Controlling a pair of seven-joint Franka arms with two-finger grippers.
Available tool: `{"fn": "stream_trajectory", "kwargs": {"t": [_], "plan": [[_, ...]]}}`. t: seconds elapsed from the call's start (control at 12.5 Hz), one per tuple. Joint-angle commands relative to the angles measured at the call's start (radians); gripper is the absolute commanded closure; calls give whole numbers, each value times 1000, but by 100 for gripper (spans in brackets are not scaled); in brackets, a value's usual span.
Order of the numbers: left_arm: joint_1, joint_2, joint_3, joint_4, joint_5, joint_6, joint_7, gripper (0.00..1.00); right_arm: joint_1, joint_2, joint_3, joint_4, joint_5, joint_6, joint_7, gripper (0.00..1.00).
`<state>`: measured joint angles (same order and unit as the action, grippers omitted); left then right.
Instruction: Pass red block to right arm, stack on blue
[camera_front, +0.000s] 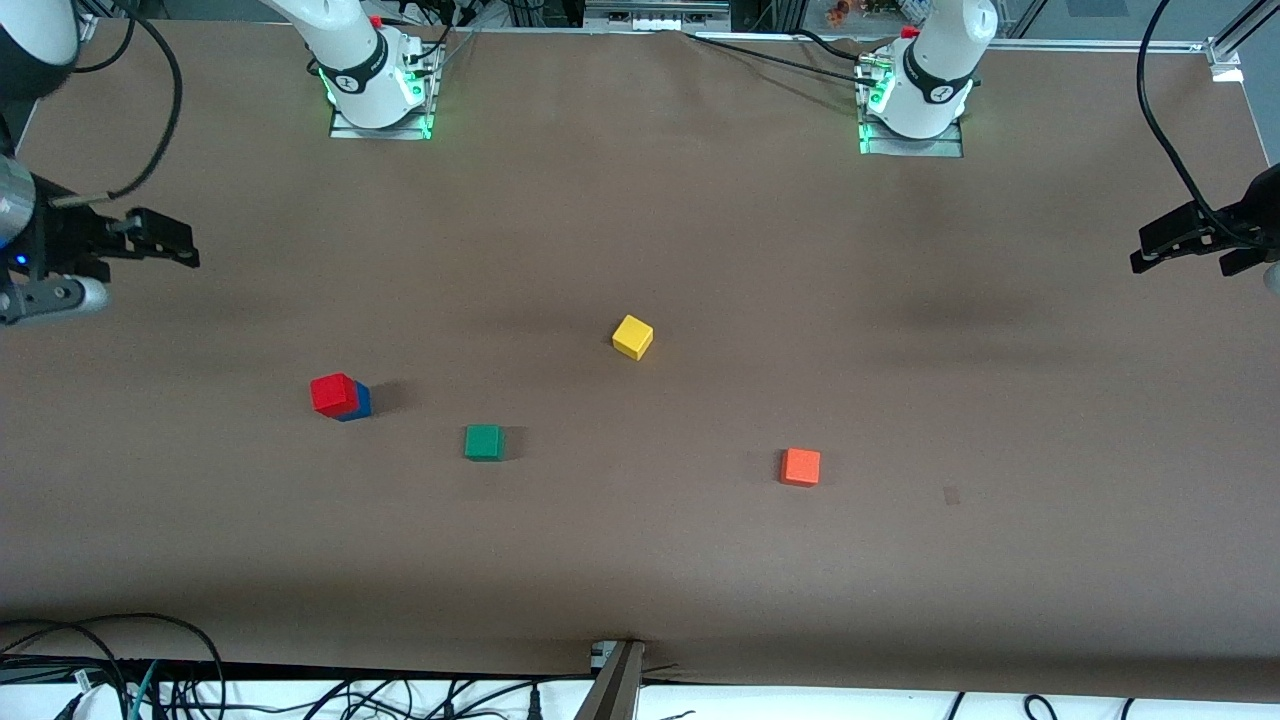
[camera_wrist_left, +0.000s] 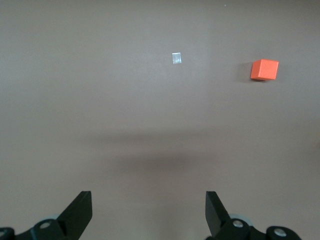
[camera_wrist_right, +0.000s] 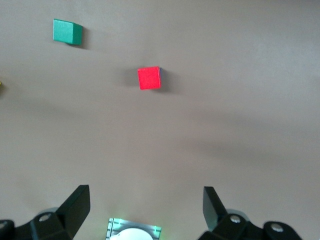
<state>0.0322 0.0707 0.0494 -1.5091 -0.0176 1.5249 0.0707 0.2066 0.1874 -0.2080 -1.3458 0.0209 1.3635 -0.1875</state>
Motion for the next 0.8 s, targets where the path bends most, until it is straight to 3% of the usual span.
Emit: {"fn": "stream_trajectory", "kwargs": {"t": [0.0, 0.24, 0.4, 0.72], "plan": [[14, 11, -3, 30, -18, -28, -31, 0, -42, -115, 28, -93, -1, -6, -10, 0], [14, 12, -3, 29, -13, -28, -31, 0, -76, -149, 42, -144, -1, -30, -32, 0], [20, 12, -3, 29, -13, -28, -31, 0, -116, -170, 110, -156, -15, -40, -17, 0], [20, 14, -3, 29, -10, -28, -29, 0, -113, -177, 113, -181, -16, -52, 17, 0]]}}
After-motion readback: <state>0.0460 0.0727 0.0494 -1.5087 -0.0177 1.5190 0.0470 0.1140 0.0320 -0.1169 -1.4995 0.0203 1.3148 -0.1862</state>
